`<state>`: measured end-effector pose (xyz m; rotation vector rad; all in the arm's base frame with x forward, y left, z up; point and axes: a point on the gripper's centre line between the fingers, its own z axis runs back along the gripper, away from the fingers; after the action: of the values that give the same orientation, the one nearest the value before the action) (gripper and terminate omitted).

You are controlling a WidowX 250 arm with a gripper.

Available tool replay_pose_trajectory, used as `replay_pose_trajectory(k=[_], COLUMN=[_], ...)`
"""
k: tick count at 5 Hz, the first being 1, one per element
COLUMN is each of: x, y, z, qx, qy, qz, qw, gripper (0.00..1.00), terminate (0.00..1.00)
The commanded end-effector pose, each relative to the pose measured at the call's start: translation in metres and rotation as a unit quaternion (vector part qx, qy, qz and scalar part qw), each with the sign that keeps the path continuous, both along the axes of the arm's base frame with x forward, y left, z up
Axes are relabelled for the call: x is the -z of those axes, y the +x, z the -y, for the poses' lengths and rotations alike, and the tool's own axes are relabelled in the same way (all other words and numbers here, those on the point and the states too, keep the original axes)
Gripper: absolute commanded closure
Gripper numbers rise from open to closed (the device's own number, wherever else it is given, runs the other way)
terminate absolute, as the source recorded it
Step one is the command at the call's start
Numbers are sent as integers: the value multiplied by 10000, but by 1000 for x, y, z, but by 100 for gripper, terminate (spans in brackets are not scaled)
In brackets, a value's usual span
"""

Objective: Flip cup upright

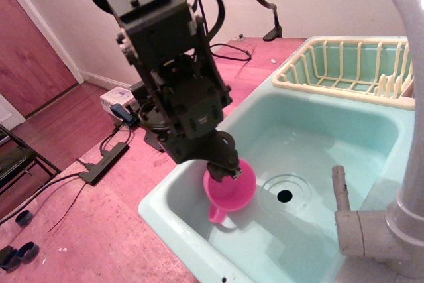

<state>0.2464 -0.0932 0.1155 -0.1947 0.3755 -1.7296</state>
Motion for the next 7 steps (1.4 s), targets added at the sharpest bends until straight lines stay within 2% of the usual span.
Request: replay_pose_trajectory(k=[1,2,3,4,6,7], x=[-4,-1,0,-2,-34,-55], y=[-2,5,10,12,21,27], z=[6,13,18,16,-3,-11], qx=[251,292,261,287,29,246], qy=[-220,-324,-340,-444,-343,-401], qz=[227,172,263,253,729,861], qw=[9992,9989,9987,9983,9967,9952], gripper=[100,100,100,0,0,0], terminate=[0,0,0,0,0,0])
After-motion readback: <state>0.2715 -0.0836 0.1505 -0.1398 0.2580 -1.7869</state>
